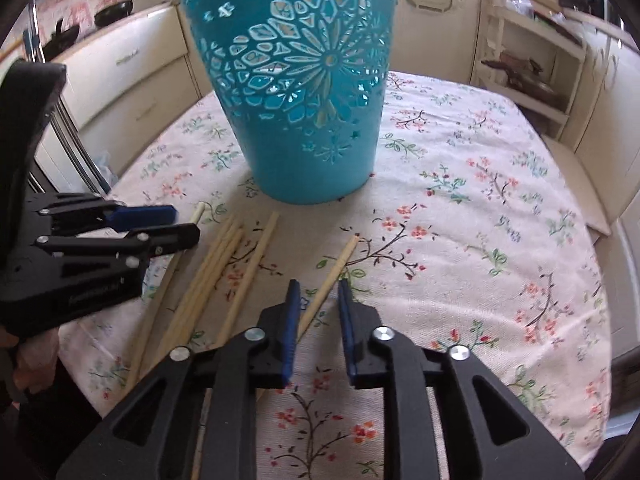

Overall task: Organize utensils
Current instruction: 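Reach the left tool to the chopsticks and grasp one wooden chopstick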

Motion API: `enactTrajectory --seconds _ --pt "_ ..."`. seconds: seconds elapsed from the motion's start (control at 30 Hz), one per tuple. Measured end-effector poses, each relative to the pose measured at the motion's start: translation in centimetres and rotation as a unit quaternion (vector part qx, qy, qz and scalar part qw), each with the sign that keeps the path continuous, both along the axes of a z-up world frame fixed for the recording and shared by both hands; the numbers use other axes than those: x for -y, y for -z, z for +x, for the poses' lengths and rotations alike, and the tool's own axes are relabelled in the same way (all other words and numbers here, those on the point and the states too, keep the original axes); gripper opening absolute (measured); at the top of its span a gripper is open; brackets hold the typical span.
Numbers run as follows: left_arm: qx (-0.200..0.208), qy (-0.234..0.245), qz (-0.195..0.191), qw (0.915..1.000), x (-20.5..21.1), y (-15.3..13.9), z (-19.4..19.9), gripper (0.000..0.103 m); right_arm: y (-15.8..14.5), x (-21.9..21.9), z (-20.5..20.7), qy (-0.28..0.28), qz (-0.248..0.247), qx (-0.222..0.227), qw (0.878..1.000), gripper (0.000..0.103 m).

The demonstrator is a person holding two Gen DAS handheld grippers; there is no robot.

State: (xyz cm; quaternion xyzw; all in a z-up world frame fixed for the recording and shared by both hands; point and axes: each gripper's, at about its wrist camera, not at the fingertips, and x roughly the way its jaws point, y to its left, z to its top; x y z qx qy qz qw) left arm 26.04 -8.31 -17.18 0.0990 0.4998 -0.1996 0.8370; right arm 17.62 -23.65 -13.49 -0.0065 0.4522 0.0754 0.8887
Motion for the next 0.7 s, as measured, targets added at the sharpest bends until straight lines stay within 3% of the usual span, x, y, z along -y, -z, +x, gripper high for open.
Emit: enactTrajectory --seconds 0.1,0.4,0.6,0.7 --pt "-0.017 0.014 -0.009 0.9997 -0.28 0.03 0.62 0.012 0.01 0.02 -0.08 -0.003 0.002 0.001 1.000 0.025" --pt "-0.023 0.045 0.006 0.9987 -0.15 0.38 0.87 0.012 0.05 0.23 -0.19 -0.003 0.015 0.003 1.000 0.025" --pt "-0.016 0.023 0.038 0.9989 0.53 0.23 0.64 0.016 0.08 0.57 -0.21 0.003 0.020 0.004 1.000 0.025" --pt "-0.022 0.009 0.024 0.9994 0.55 0.08 0.71 0.008 0.10 0.51 -0.21 0.002 0.018 0.006 1.000 0.025"
